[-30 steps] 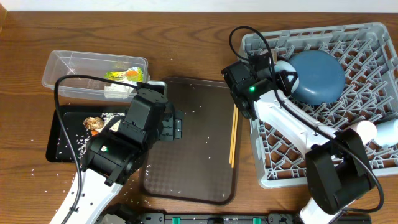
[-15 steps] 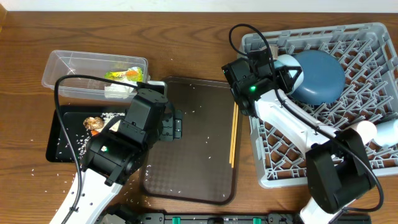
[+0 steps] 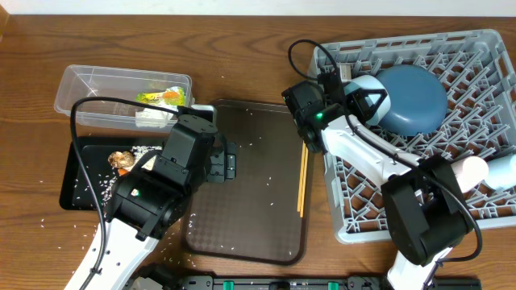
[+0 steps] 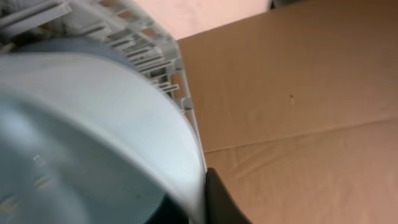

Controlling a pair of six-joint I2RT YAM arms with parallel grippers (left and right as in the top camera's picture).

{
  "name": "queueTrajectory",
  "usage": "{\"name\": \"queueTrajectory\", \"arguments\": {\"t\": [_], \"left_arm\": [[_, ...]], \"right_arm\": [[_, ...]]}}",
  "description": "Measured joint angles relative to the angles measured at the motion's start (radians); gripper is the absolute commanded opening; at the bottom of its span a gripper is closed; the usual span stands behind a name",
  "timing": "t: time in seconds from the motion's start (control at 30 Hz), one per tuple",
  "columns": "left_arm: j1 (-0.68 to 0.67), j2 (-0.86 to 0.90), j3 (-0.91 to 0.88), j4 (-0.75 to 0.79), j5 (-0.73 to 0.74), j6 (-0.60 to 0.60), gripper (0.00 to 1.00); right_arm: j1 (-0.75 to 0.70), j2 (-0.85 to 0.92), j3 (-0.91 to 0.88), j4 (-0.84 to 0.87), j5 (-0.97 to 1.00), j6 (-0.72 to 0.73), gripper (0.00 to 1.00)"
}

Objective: Sort waste into correct bins and load items into the dishwasher rack
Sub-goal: 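Release the bowl and withdraw the right gripper from the rack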

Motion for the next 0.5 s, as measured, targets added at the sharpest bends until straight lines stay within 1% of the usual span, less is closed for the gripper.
{"name": "queueTrajectory", "arguments": {"t": [0.03, 0.07, 0.1, 0.2, 0.27, 0.3, 0.4, 0.5], "left_arm": [[0.0, 0.0, 0.0, 0.0, 0.0, 0.0, 0.88], [0.0, 0.0, 0.0, 0.0, 0.0, 0.0, 0.88], [0.0, 0.0, 0.0, 0.0, 0.0, 0.0, 0.88], [0.0, 0.0, 0.0, 0.0, 0.0, 0.0, 0.88], [0.0, 0.0, 0.0, 0.0, 0.0, 0.0, 0.88], [0.0, 0.0, 0.0, 0.0, 0.0, 0.0, 0.88], [0.0, 0.0, 0.0, 0.0, 0.0, 0.0, 0.88], [0.0, 0.0, 0.0, 0.0, 0.0, 0.0, 0.88]], "right_arm": [[0.006, 0.0, 0.0, -0.017, -0.014, -0.005, 0.25], [0.013, 0.002, 0.0, -0.033, -0.024, -0.006, 0.29], [0.025, 0.005, 0.0, -0.052, -0.039, -0.011, 0.31], [0.051, 0.01, 0.0, -0.084, -0.093, -0.018, 0.43], [0.066, 0.01, 0.0, -0.097, -0.126, -0.023, 0.48], [0.074, 0.01, 0.0, -0.1, -0.151, -0.024, 0.56], [0.08, 0.012, 0.0, -0.105, -0.192, -0.025, 0.66], [0.09, 0.014, 0.0, -0.105, -0.221, -0.023, 0.72]]}}
